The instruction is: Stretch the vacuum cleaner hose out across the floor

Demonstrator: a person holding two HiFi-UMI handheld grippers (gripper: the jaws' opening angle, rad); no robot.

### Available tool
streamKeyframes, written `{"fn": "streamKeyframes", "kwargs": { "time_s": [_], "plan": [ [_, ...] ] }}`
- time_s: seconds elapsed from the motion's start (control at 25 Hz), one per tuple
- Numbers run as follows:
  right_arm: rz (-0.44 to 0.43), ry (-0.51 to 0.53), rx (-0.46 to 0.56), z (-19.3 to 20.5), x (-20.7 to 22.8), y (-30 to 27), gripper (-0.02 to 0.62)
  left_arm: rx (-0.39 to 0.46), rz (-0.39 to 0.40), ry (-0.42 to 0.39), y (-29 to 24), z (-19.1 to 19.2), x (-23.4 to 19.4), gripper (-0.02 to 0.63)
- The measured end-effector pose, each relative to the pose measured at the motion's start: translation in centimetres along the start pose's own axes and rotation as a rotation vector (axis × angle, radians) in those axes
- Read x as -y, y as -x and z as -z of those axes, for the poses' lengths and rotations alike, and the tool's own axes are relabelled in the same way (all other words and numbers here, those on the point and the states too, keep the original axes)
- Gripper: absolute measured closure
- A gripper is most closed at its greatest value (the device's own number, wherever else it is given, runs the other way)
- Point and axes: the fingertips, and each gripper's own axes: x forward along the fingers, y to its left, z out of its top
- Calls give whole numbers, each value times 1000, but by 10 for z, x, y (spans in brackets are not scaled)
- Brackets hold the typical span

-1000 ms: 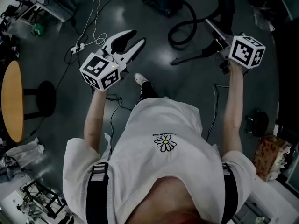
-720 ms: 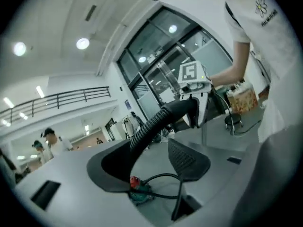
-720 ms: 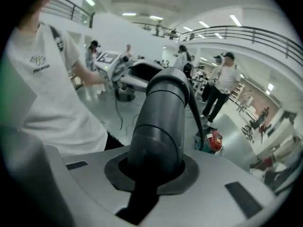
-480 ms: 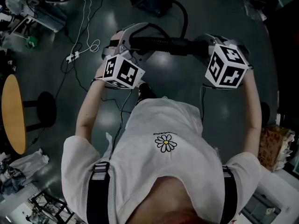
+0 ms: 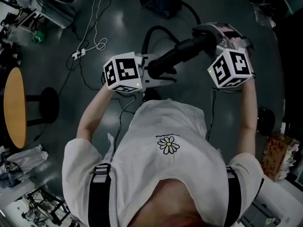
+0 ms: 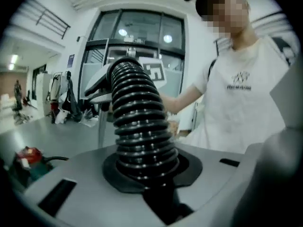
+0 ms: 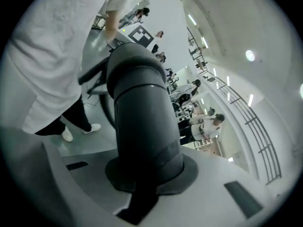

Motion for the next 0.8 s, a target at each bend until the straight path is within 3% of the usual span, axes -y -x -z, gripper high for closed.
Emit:
{"fn": "streamKeyframes", "kwargs": {
  "time_s": [0.12,0.28,0.36,0.48,0.56,0.64,0.72,0.8],
  "plan": [
    [169,-52,129,-9,30,15,540,216,173,116,-4,-51,31,509],
    [286,-41,371,-37,47,43,540,351,432,192,-21,-100,94,508],
    [348,-82,488,-50,49,56,541,458,542,239,-26,-123,122,508],
    [451,-247,599,-62,49,65,537,616,569,278,-16,-145,142,508],
    [457,-324,595,-68,36,65,465,713,568,322,3,-149,153,508],
    [416,-455,640,-80,18,67,252,770,563,368,20,-144,168,508],
    [345,-592,717,-95,-7,69,224,806,545,400,30,-134,186,506],
    [241,-717,722,-94,-46,70,224,872,501,439,43,-122,205,506]
  ]
}}
